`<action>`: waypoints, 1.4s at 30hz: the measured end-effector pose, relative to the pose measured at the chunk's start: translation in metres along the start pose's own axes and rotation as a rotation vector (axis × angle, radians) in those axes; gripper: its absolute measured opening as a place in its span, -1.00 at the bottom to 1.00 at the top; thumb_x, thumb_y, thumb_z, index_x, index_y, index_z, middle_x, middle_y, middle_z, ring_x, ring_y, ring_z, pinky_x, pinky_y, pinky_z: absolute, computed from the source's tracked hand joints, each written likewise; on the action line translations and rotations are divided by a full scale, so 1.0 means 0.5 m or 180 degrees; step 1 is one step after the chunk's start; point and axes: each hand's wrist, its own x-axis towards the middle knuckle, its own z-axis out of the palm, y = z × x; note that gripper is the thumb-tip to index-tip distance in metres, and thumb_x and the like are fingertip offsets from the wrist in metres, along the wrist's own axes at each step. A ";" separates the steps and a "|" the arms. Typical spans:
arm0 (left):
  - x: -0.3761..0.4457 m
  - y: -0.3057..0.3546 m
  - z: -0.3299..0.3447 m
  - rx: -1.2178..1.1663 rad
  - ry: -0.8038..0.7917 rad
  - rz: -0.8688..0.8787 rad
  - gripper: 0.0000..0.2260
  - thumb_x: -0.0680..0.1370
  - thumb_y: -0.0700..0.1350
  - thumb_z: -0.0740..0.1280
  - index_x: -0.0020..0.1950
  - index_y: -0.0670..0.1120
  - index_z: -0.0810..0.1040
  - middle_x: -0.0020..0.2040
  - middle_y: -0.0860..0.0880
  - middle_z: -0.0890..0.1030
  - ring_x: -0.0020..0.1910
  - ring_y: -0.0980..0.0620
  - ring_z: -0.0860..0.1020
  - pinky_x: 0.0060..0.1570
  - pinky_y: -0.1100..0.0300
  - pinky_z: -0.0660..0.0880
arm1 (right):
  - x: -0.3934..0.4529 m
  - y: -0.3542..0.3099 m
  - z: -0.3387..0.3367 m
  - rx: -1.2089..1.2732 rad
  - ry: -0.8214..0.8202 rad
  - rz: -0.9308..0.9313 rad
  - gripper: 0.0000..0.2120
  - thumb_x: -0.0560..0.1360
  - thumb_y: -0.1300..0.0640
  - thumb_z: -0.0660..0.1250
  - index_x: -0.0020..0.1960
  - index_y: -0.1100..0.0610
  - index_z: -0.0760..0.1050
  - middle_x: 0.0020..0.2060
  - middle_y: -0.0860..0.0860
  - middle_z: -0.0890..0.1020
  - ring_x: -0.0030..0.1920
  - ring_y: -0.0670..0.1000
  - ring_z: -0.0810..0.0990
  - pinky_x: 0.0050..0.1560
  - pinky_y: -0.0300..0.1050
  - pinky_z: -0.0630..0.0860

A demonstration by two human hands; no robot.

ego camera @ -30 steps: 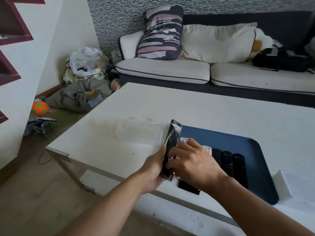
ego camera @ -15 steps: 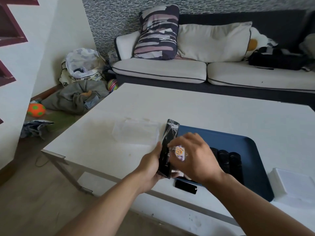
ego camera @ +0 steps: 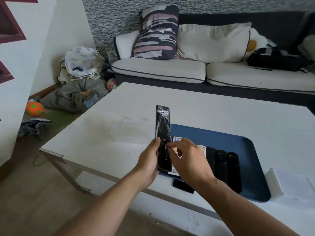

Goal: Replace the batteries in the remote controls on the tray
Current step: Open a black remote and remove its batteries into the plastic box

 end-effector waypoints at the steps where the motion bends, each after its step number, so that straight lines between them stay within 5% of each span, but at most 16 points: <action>1: -0.001 0.001 0.000 -0.0096 0.0024 -0.0063 -0.59 0.71 0.08 0.12 0.31 -0.17 0.57 0.17 -0.21 0.68 0.07 -0.12 0.67 0.02 0.01 0.59 | -0.001 0.000 0.003 -0.0139 0.0032 -0.0070 -0.77 0.60 0.03 0.30 0.21 -0.12 0.64 -0.13 -0.11 0.52 -0.15 -0.05 0.55 -0.18 -0.20 0.45; 6: -0.005 0.005 -0.003 -0.0347 0.0039 -0.0154 -0.61 0.71 0.06 0.13 0.29 -0.19 0.58 0.12 -0.21 0.69 -0.10 -0.08 0.70 -0.29 0.12 0.62 | 0.001 0.008 0.010 -0.0444 0.0371 -0.0525 -0.85 0.57 0.05 0.38 0.07 -0.11 0.69 -0.28 -0.06 0.41 -0.30 0.10 0.53 -0.37 -0.03 0.46; 11: -0.002 -0.001 -0.012 -0.0127 -0.0050 -0.0062 -0.62 0.71 0.06 0.13 0.30 -0.17 0.58 0.05 -0.18 0.68 -0.03 -0.11 0.61 0.06 -0.05 0.52 | 0.005 0.007 0.010 -0.0375 0.0172 -0.0423 -0.86 0.58 0.04 0.38 0.08 -0.09 0.69 -0.17 -0.04 0.52 -0.24 0.12 0.58 -0.27 0.03 0.52; 18: -0.013 -0.008 -0.011 0.0448 -0.0243 0.0248 -0.71 0.73 0.00 0.11 0.11 -0.15 0.53 -0.15 -0.14 0.58 -0.24 -0.07 0.53 -0.21 0.07 0.45 | 0.016 0.015 0.007 -0.0039 -0.0210 -0.0172 -0.88 0.61 0.07 0.32 0.06 -0.03 0.63 -0.03 -0.12 0.59 -0.05 -0.02 0.59 -0.03 -0.02 0.53; 30: -0.011 -0.014 -0.010 0.0589 -0.0366 0.0363 -0.73 0.73 -0.01 0.11 0.04 -0.13 0.51 -0.25 -0.06 0.58 -0.31 0.01 0.53 -0.23 0.10 0.45 | 0.026 0.015 -0.001 0.0010 -0.0534 -0.0056 -0.90 0.65 0.10 0.23 0.00 0.02 0.51 -0.04 -0.06 0.54 -0.08 -0.01 0.53 -0.01 -0.02 0.50; 34: -0.004 -0.018 -0.012 0.0616 -0.0293 0.0449 -0.71 0.73 0.02 0.12 0.03 -0.08 0.57 -0.20 -0.05 0.63 -0.26 0.00 0.56 -0.15 0.04 0.48 | 0.024 0.013 0.005 0.0175 -0.0448 0.0131 -0.95 0.61 0.07 0.30 -0.03 -0.03 0.52 -0.10 -0.12 0.58 -0.11 -0.14 0.53 -0.08 -0.19 0.46; 37: 0.004 -0.019 -0.011 0.0740 -0.0225 0.0539 -0.70 0.72 0.06 0.11 0.13 -0.03 0.60 0.00 -0.03 0.70 -0.01 -0.01 0.65 0.14 -0.01 0.52 | 0.020 0.005 0.010 0.0496 -0.0225 0.0561 -0.96 0.56 0.02 0.39 -0.02 -0.03 0.56 -0.17 -0.16 0.62 -0.16 -0.20 0.55 -0.24 -0.36 0.37; 42: 0.005 -0.029 -0.005 0.1226 -0.0145 0.0808 -0.67 0.61 0.24 0.18 0.25 0.15 0.57 0.20 0.09 0.67 0.27 0.09 0.58 0.39 -0.06 0.41 | 0.016 -0.008 0.010 0.0933 -0.0050 0.1168 -0.93 0.50 0.00 0.43 -0.08 -0.01 0.62 -0.24 -0.13 0.66 -0.27 -0.15 0.57 -0.37 -0.36 0.31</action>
